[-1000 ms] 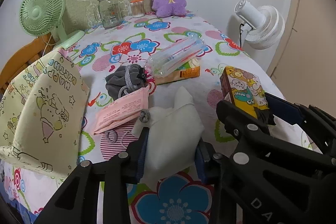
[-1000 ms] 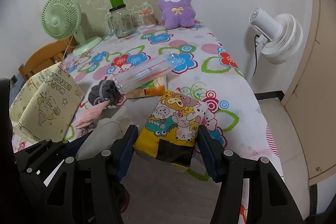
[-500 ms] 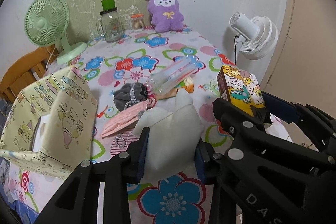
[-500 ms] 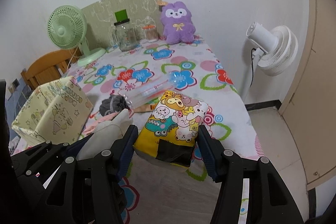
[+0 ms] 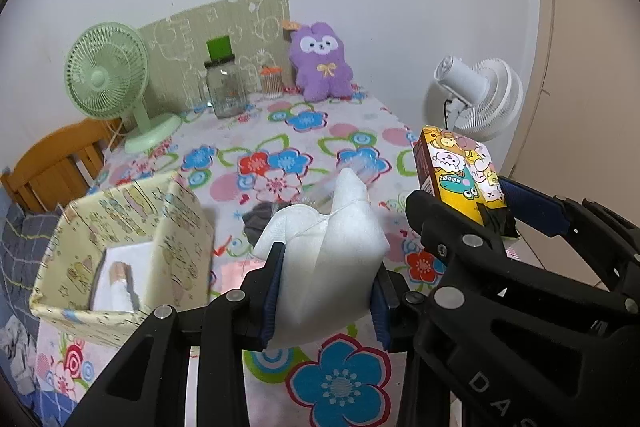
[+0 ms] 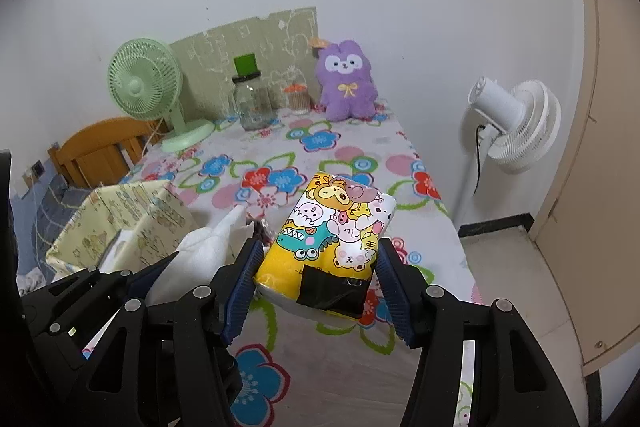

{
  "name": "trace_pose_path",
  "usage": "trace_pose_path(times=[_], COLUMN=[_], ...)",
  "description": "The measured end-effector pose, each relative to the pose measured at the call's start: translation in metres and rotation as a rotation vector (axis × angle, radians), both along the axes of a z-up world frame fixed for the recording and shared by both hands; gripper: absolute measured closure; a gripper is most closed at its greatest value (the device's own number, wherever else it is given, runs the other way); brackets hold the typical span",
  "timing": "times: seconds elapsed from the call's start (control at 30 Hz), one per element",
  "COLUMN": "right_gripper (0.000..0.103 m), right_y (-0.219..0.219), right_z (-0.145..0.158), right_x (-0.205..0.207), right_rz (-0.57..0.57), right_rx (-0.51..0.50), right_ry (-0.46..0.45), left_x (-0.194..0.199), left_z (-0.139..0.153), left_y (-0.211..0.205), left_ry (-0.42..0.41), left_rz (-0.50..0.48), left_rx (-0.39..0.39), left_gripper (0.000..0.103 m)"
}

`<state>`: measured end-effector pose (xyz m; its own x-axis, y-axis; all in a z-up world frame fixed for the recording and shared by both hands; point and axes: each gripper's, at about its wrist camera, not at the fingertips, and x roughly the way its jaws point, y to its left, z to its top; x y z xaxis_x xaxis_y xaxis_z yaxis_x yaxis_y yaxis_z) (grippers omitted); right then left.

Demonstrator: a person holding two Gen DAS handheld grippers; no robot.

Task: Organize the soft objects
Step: 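Lift the tissue pack with the left tool while the right tool lifts the snack bag toward the box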

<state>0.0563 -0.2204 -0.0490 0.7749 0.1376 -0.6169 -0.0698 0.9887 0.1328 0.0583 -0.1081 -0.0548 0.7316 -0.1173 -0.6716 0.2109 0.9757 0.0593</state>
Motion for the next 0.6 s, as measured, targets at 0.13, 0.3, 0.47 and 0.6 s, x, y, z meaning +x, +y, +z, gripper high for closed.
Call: trace_pose_path(times=[0.13,0.3,0.47,0.6], right_gripper=[0.042,0.042,0.042,0.042], right_y=[0.005,0.014,0.025,0.034], right_z=[0.009,0.019,0.029,0.037], right_x=[-0.005,-0.01,-0.012,-0.013], right_rz=[0.002,0.014,0.03,0.044], right_rx=[-0.004,-0.004,-0.004,-0.004], right_ry=[-0.01,-0.026,-0.043,-0.059], left_x=[-0.004,-0.009,-0.013,-0.015], left_z=[0.008,0.016,0.025,0.032], left_y=[0.005,0.014,0.026,0.034], left_ry=[-0.02,-0.04,-0.062,-0.082], left_rz=[0.004,0.013,0.022,0.03], left_rx=[0.003,0.007,0.01,0.012], left_gripper=[0.065,0.065,0.065,0.065])
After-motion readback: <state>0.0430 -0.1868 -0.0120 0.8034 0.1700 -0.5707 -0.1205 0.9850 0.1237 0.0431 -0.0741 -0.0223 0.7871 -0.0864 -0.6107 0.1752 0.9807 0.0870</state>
